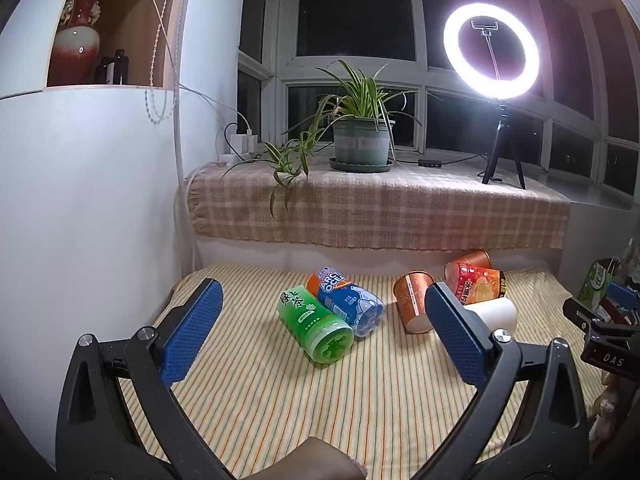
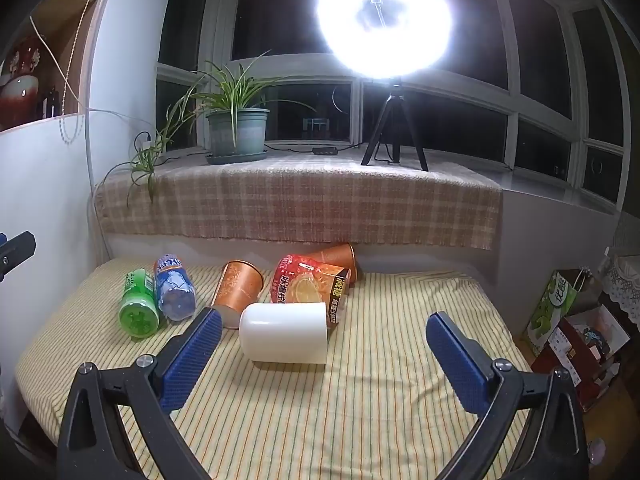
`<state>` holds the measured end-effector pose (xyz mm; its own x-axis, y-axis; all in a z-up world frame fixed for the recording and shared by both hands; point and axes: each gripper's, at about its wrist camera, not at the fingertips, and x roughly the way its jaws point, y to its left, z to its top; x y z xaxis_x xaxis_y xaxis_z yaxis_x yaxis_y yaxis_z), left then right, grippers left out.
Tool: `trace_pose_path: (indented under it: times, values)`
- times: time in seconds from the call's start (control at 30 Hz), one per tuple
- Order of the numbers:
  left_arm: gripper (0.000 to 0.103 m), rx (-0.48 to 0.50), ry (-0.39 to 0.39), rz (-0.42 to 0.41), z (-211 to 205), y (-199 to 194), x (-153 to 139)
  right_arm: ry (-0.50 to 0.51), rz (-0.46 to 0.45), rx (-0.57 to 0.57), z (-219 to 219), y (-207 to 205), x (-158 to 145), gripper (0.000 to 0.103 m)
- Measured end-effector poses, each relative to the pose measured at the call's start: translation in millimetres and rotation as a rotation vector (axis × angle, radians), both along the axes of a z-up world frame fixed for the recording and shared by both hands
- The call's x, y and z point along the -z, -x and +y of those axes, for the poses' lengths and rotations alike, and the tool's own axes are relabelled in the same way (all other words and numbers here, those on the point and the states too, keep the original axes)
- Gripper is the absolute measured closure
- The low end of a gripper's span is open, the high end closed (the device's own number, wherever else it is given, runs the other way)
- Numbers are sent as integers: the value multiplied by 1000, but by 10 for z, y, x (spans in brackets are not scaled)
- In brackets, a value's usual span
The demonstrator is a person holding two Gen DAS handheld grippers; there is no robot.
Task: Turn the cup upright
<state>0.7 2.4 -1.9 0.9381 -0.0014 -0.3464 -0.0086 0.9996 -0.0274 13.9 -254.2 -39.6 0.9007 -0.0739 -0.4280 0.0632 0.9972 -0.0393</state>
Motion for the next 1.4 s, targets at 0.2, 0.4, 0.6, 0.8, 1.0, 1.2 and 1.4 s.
trace_pose_path:
  times: [0.2, 0.4, 0.6, 0.8, 1.0, 1.2, 1.4]
  values:
    - [1, 0, -1, -1, -8, 3, 8, 0, 3, 1, -7, -14, 9, 0]
    - [1, 0, 0, 0, 16, -7, 18, 2, 4, -1, 2, -22, 13, 0]
    - [1, -1, -2, 0, 19, -13, 7, -1, 5, 2, -20, -21, 22, 0]
    - [1, -1, -4, 0, 18, -14, 7, -1, 6, 0, -31, -28, 30, 0]
    - [1, -1, -4, 1, 16, -14, 6, -2, 7, 1, -28, -32, 28, 0]
    - [1, 0, -3, 0, 15, -13, 1, 2, 6, 0, -20, -35, 26, 0]
    - [1, -1, -4, 1, 14, -15, -2, -1, 7, 2, -28, -33, 25, 0]
